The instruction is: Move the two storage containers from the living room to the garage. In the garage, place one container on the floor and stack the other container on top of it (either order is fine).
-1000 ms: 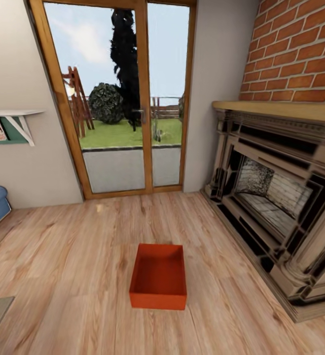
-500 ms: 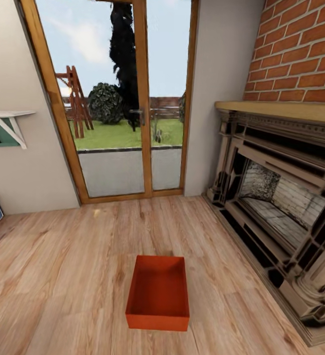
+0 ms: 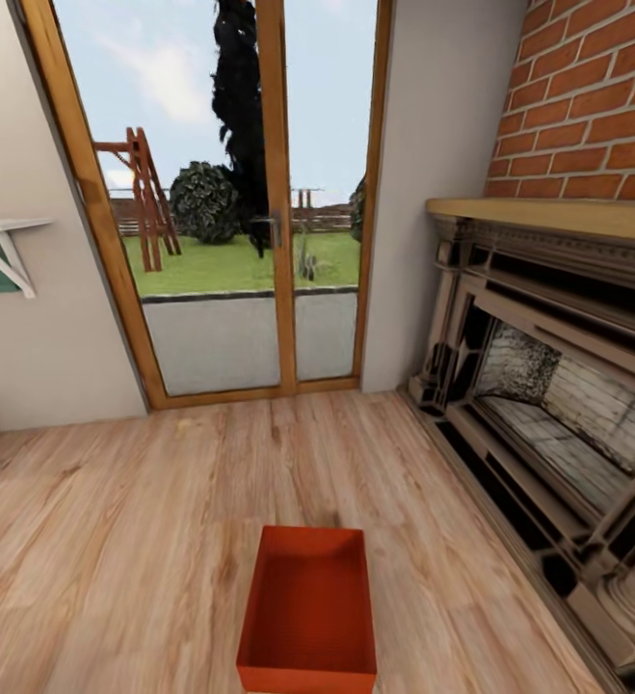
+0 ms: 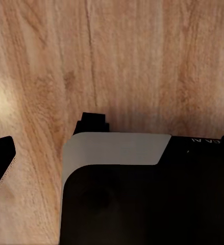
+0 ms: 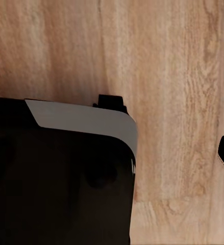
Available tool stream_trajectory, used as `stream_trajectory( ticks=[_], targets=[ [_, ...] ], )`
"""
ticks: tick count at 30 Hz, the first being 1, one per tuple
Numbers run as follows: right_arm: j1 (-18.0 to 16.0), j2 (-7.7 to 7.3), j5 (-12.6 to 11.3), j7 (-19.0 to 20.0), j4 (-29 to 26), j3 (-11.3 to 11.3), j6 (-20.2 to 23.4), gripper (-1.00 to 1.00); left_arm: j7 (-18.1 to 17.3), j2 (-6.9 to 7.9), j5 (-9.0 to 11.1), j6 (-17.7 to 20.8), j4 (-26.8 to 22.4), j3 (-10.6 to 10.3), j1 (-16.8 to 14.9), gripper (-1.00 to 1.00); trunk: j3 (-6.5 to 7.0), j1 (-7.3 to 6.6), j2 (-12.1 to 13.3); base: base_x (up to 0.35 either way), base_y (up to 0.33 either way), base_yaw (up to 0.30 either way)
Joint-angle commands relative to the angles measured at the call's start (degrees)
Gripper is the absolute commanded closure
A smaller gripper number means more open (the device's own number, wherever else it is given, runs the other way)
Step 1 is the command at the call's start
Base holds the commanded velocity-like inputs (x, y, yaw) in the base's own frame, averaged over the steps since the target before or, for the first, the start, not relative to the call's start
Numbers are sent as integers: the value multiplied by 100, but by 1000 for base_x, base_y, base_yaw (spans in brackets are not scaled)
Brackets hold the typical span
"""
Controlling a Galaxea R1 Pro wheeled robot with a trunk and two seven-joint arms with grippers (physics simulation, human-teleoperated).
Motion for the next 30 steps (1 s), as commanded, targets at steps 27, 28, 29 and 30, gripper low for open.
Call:
stream_trajectory(
  ticks=[27, 28, 29, 30],
  targets=[
    [-6, 8, -49, -4, 19, 48, -27, -100, -23, 3, 60, 25, -2, -1, -3, -100, -5, 3, -3, 209, 0, 0],
    [-5, 8, -49, -4, 19, 48, -27, -100, -23, 3, 60, 25, -2, -1, -3, -100, -5, 3, -3, 1, 0, 0],
    [-6, 8, -49, -4, 19, 48, -26, -100, -22, 3, 62, 25, -1, 0, -3, -100, -5, 3, -3, 1, 11, 0],
    [-7, 8, -49, -4, 19, 48, -27, -100, -16, 1, 67, 25, -2, 0, -3, -100, -5, 3, -3, 1, 76, 0]
  ],
)
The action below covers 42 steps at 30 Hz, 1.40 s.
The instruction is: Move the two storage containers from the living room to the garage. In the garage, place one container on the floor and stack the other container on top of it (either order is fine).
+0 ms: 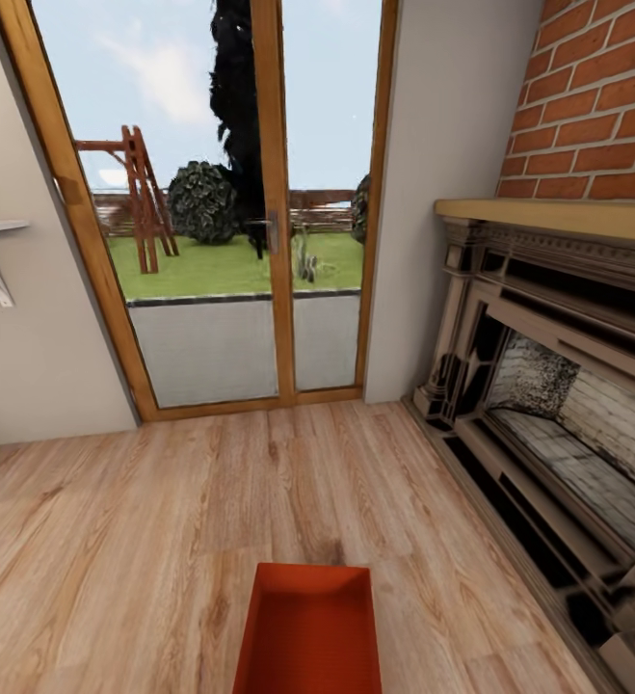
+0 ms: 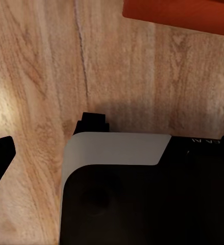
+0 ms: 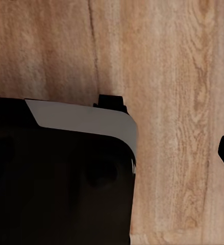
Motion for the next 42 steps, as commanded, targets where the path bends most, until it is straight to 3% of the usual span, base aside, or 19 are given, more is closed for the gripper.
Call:
stream_trajectory(
  ticks=[1, 8, 42],
  targets=[
    [-6, 6, -49, -5, 18, 48, -31, -100, -15, -1, 66, 25, -3, -6, -3, -100, -5, 0, -3, 0, 152, 0],
    [-5, 6, -49, -5, 18, 48, -33, -100, 3, -5, 76, 25, -4, -6, -3, -100, -5, 0, -3, 0, 163, 0],
    [-4, 5, -49, 30, 18, 48, -9, -100, 3, -5, 59, 25, -4, -6, -3, -100, -5, 0, -3, 0, 2, 0]
  ],
)
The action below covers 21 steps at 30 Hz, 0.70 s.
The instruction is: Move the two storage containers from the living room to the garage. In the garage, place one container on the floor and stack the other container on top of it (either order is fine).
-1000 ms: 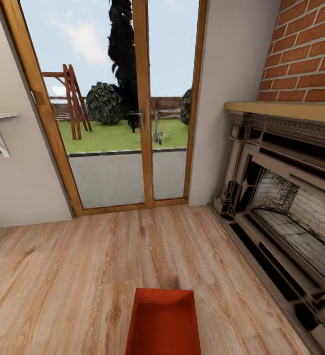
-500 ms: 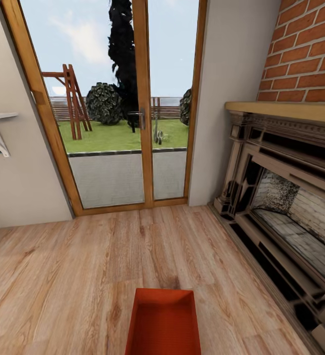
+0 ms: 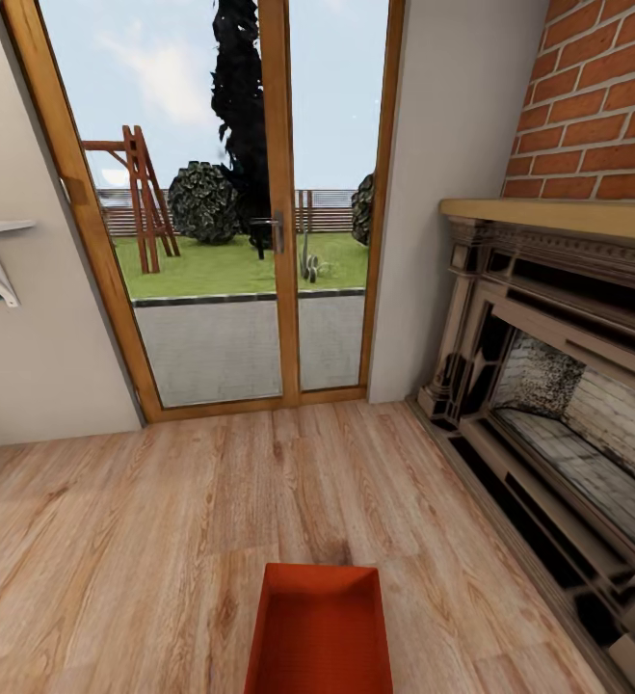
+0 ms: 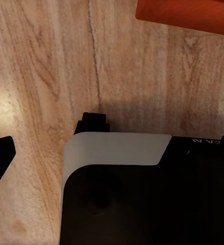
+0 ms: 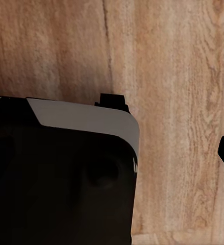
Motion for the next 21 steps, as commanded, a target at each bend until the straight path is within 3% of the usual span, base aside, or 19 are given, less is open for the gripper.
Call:
stream_trajectory(
  ticks=[1, 21],
  targets=[
    [-6, 11, -50, -4, 19, 48, -26, -100, -22, 2, 60, 25, -3, -6, -3, -100, -5, 0, -3, 0, 0, 0],
    [-8, -2, -47, -4, 19, 48, -19, -100, -22, 13, 41, 25, -7, -11, -3, -100, -158, 0, -3, 0, 0, 0]
  ],
)
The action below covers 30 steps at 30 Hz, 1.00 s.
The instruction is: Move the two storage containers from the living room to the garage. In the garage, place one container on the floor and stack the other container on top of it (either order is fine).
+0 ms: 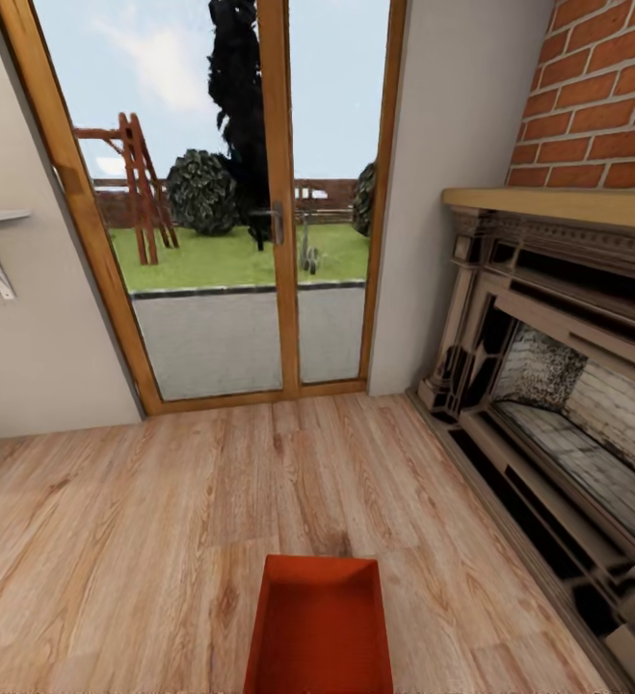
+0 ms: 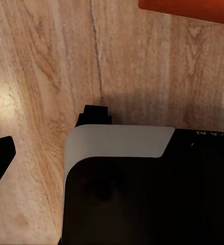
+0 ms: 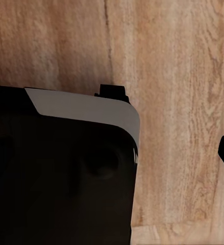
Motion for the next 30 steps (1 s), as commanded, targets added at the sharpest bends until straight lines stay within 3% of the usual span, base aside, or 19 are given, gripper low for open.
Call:
stream_trajectory(
  ticks=[1, 30],
  targets=[
    [-5, 6, -48, -4, 17, 48, -30, -100, -22, -1, 58, 25, -4, -6, -2, -100, -15, 0, -3, 0, 0, 0],
    [-6, 0, -52, -64, 18, 47, -32, -100, -22, -19, 48, 25, -17, -2, -2, -100, -278, 0, -3, 0, 0, 0]
  ],
)
